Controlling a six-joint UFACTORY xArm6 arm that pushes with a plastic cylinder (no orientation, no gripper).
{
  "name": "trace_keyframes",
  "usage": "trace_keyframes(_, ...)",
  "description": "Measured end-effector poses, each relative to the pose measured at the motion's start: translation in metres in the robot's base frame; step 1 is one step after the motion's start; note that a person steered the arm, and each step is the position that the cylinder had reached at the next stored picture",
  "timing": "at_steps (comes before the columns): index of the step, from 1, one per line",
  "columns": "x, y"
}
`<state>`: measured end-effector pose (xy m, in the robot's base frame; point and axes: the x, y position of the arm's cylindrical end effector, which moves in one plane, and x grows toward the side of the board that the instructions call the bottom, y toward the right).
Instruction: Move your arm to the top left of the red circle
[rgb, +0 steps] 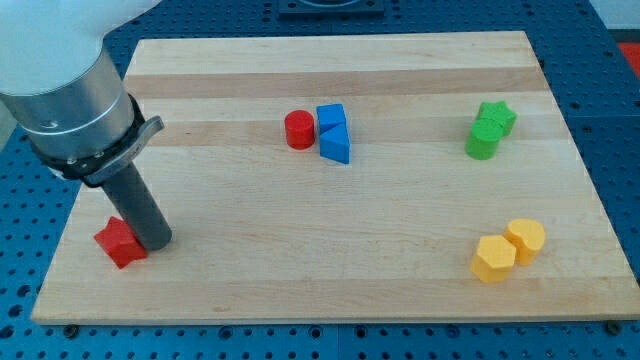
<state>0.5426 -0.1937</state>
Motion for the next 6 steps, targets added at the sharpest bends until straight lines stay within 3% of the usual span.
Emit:
trace_keyframes(2, -0.048, 0.037)
trace_keyframes(4, -0.133, 0.045)
trace_keyframes(6, -0.215, 0.091)
